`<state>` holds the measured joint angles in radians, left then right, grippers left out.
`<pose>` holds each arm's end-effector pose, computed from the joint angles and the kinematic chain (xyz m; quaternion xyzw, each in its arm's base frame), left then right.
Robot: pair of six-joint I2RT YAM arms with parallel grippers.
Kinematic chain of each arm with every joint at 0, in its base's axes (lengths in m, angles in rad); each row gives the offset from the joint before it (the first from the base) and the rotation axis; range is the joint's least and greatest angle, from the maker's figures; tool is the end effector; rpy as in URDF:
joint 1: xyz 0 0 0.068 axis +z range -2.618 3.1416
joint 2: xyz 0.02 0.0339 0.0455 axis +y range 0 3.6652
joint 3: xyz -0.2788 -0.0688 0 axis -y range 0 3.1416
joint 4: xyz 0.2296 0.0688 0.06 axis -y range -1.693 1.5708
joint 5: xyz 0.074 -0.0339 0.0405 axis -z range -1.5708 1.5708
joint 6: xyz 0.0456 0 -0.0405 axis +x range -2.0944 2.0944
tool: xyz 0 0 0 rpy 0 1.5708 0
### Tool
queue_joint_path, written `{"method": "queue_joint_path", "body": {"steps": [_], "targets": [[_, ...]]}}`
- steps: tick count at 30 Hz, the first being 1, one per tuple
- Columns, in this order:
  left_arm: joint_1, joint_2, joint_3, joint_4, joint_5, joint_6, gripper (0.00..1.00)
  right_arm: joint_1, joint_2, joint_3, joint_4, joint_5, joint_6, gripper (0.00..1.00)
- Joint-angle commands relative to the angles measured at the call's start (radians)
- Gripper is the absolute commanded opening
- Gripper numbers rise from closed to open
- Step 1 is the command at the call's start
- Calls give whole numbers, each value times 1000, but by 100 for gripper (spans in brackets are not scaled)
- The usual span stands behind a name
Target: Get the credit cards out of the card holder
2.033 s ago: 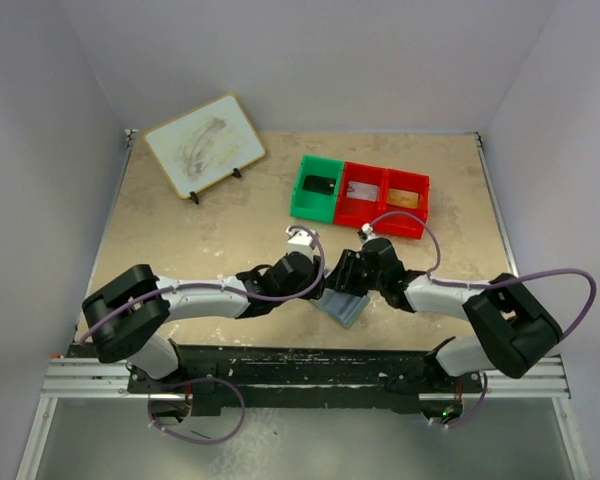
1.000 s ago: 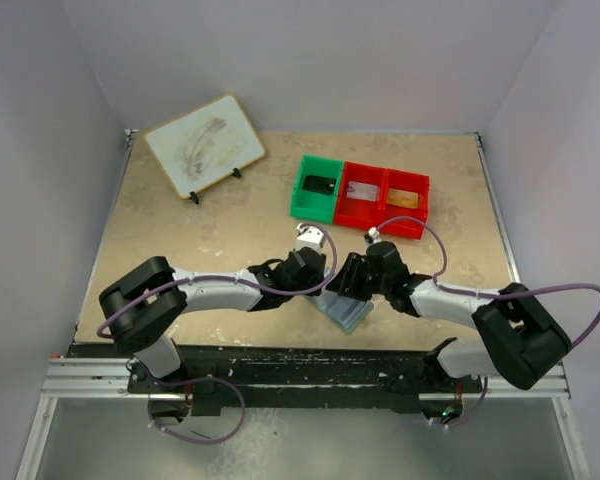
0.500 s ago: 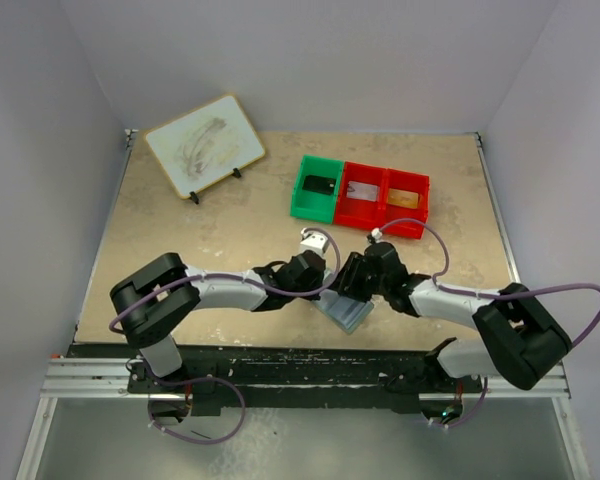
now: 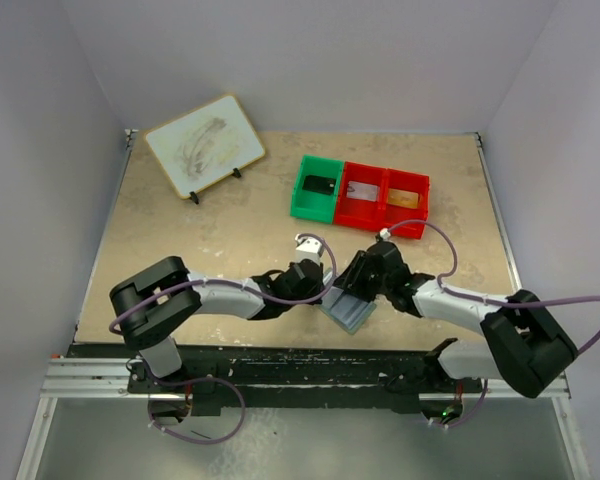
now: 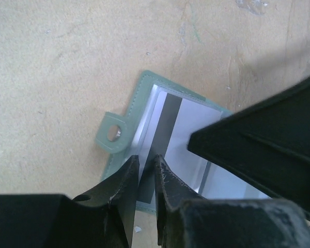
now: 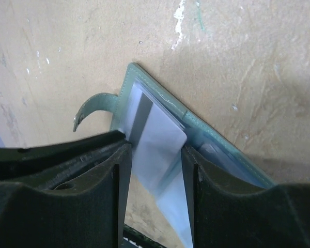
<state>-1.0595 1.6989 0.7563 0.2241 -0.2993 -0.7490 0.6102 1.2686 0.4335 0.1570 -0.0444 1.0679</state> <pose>0.1720 -0.2791 0.1621 0.0783 0.8991 -0.2373 0.3594 0.1863 0.1327 0.1747 0.1952 0.8805 0.3345 0.2735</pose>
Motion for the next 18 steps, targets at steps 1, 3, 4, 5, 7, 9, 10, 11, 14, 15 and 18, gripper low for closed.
{"method": "queue_joint_path", "body": {"steps": [1, 3, 4, 5, 7, 9, 10, 11, 14, 15, 18], "targets": [[-44, 32, -17, -70, 27, -40, 16, 0, 71, -12, 25, -32, 31, 46], [-51, 35, -12, -76, 18, -50, 15, 0, 89, -16, 39, -34, 48, 45], [-52, 34, -11, -83, 14, -56, 15, 0, 87, -20, 35, -25, 58, 45], [-54, 32, -9, -89, 9, -60, 15, 0, 77, -26, 35, -15, 69, 45], [-57, 25, -12, -104, -9, -66, 14, 0, 45, -42, 31, 3, 92, 44], [-56, 16, -16, -113, -27, -70, 14, 0, 14, -70, 71, -3, 104, 42], [-56, 11, -18, -115, -31, -70, 14, -1, 1, -86, 102, -24, 104, 41], [-56, 7, -17, -116, -33, -70, 14, 0, -10, -102, 140, -40, 105, 39], [-57, 6, -14, -115, -26, -71, 14, 0, -15, -134, 223, -107, 109, 35], [-57, 7, -11, -114, -24, -72, 14, 0, -13, -138, 240, -115, 113, 35], [-59, 11, -11, -111, -23, -73, 13, 0, -6, -151, 272, -142, 126, 32]]}}
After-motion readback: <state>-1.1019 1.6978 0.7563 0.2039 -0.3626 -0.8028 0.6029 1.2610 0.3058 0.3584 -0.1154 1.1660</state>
